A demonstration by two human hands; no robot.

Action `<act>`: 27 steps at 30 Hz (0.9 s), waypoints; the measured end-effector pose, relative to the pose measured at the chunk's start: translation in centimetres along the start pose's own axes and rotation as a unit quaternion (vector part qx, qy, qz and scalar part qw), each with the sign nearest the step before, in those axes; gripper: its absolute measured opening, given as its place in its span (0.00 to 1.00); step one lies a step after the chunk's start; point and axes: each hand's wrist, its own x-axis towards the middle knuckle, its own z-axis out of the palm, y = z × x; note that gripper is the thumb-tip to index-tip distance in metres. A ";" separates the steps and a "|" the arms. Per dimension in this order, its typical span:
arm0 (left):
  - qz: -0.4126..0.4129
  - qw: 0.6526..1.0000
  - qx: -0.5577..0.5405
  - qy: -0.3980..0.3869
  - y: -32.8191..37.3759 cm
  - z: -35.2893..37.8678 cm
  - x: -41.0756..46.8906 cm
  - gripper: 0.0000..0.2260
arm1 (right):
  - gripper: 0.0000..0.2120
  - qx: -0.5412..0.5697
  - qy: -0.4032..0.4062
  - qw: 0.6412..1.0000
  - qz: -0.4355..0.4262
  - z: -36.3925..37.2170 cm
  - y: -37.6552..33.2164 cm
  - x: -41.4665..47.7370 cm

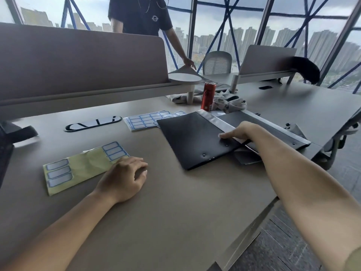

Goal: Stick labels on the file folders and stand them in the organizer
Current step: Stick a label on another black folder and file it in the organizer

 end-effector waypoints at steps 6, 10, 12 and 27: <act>0.001 1.000 0.001 0.030 0.5 -0.6 -0.6 0.21 | 0.22 0.244 0.057 0.961 -0.119 0.2 1.8 -3.1; 0.018 0.996 -0.031 0.076 1.0 -1.8 -1.2 0.27 | 0.22 0.413 0.004 0.897 -0.155 1.8 2.4 -6.3; 0.051 0.988 -0.040 0.138 1.8 -3.1 -1.3 0.25 | 0.23 0.439 -0.034 0.881 -0.173 3.2 2.3 -8.4; -0.344 0.772 -0.528 0.087 -1.3 -8.6 -9.2 0.19 | 0.20 0.369 -0.195 0.876 -0.241 12.6 1.7 -17.4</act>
